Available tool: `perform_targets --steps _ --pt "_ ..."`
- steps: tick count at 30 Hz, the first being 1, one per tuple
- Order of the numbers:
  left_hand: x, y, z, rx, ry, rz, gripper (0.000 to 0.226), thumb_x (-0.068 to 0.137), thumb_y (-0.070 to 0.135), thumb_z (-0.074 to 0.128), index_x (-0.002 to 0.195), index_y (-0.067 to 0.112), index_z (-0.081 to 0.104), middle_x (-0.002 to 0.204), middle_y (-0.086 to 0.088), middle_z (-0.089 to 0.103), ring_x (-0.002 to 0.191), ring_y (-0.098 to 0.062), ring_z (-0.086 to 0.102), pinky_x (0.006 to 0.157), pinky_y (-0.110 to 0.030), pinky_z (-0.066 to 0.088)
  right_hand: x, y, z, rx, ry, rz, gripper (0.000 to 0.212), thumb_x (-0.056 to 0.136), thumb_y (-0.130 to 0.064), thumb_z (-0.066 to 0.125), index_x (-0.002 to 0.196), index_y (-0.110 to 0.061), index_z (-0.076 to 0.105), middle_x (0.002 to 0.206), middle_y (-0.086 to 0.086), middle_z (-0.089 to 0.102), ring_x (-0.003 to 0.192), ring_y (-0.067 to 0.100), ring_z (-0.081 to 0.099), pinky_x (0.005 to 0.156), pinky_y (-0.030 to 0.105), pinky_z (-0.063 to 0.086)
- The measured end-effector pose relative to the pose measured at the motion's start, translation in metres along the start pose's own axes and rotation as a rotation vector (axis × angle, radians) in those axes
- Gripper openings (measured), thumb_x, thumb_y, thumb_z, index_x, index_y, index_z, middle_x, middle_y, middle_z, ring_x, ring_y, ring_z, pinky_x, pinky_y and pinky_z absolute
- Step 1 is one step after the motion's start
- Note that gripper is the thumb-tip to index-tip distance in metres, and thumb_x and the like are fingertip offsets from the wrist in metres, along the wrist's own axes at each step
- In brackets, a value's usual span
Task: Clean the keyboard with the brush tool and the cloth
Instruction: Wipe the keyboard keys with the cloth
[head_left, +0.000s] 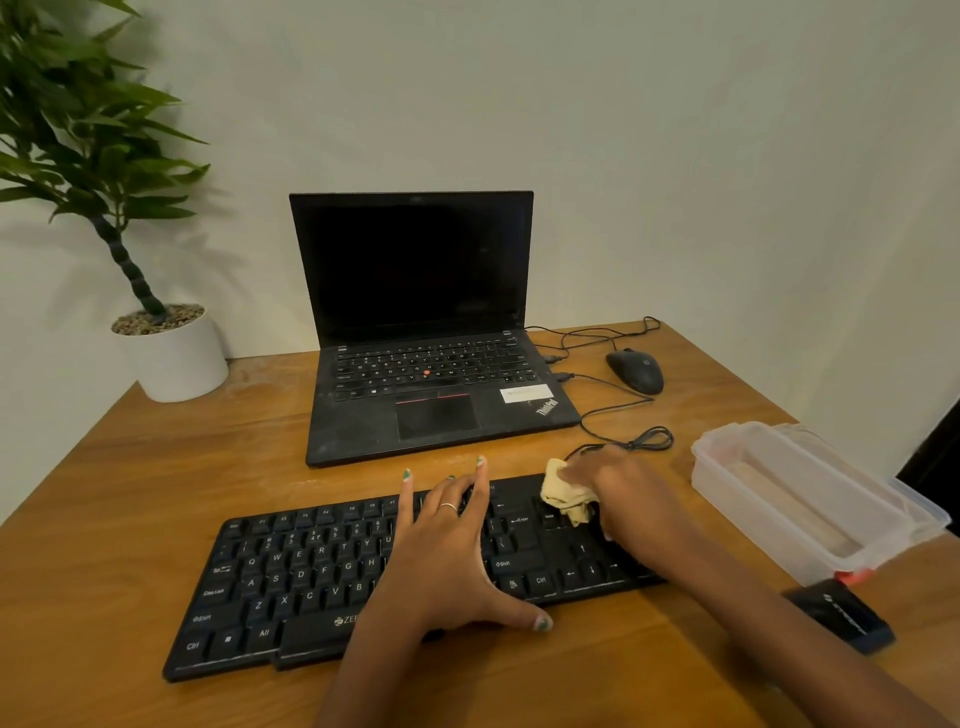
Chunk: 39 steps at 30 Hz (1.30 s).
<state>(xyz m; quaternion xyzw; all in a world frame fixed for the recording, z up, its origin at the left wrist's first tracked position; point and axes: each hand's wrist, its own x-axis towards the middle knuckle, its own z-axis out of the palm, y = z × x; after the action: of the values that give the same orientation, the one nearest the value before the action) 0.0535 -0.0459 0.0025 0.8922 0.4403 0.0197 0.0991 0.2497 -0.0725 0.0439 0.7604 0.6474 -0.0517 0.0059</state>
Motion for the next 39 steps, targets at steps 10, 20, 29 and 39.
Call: perform_targets --steps 10,20,29,39 --pt "0.001 0.0 0.0 0.018 0.002 0.0 0.146 0.051 0.094 0.053 0.146 0.023 -0.031 0.162 0.005 -0.001 0.148 -0.014 -0.007 0.111 -0.049 -0.027 -0.028 -0.008 0.014 0.289 0.252 -0.222 0.041 0.079 0.008 0.051 0.113 -0.009 0.065 0.113 0.011 0.056 0.108 0.025 0.047 0.089 0.026 0.033" --pt "0.002 -0.002 0.003 0.019 0.013 0.013 0.145 0.051 0.095 0.051 0.146 0.022 -0.031 0.162 0.005 -0.001 0.148 -0.013 -0.007 0.112 -0.05 -0.025 -0.066 -0.012 0.014 -0.056 0.226 -0.168 0.048 0.089 -0.011 0.054 0.133 -0.029 0.046 0.133 -0.007 0.048 0.117 0.014 0.037 0.093 0.025 0.032" --pt "0.002 -0.004 0.004 0.002 0.016 0.013 0.147 0.047 0.096 0.049 0.148 0.022 -0.028 0.161 0.006 0.003 0.148 -0.012 -0.005 0.112 -0.051 -0.025 -0.074 -0.011 0.022 0.169 0.209 -0.335 0.042 0.074 0.002 0.061 0.109 -0.021 0.068 0.105 -0.002 0.059 0.097 0.015 0.047 0.084 0.034 0.041" --pt "0.004 -0.004 0.0 0.023 0.005 -0.02 0.141 0.055 0.091 0.055 0.151 0.021 -0.022 0.162 0.005 0.001 0.148 -0.014 -0.006 0.112 -0.049 -0.025 -0.069 -0.022 0.02 -0.022 0.182 -0.307 0.049 0.085 0.002 0.049 0.124 -0.028 0.053 0.128 -0.01 0.051 0.093 0.01 0.029 0.076 0.023 0.026"
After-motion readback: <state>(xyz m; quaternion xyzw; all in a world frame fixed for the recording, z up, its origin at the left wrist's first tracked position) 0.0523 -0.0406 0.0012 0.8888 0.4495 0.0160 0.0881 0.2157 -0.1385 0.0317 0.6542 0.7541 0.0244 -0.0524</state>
